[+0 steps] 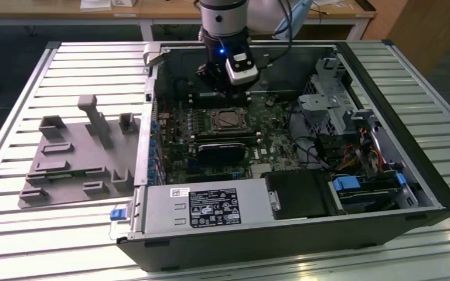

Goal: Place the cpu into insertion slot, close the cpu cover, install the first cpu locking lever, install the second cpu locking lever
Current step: 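Install the first cpu locking lever, then install the second cpu locking lever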

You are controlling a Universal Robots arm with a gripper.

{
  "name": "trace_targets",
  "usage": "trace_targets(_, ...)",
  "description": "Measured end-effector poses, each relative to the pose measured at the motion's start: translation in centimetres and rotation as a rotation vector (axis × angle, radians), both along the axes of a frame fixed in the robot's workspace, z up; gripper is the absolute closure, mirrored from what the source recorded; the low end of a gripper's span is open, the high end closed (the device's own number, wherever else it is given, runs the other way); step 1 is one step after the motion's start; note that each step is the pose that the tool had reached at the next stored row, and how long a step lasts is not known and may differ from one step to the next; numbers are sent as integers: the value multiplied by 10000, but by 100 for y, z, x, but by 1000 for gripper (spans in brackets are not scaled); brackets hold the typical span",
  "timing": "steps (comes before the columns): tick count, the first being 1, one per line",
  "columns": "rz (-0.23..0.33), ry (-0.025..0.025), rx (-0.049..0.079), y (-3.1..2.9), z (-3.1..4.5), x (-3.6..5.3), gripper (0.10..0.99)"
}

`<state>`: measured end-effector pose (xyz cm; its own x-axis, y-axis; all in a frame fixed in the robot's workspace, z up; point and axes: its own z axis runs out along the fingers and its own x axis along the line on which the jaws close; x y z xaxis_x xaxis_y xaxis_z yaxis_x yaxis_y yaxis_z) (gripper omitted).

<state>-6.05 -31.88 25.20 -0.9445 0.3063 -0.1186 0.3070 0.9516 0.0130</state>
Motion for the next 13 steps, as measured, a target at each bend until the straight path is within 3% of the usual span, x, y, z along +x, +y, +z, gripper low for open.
trace_targets(13, 0, 0, 0, 0, 27, 0, 984)
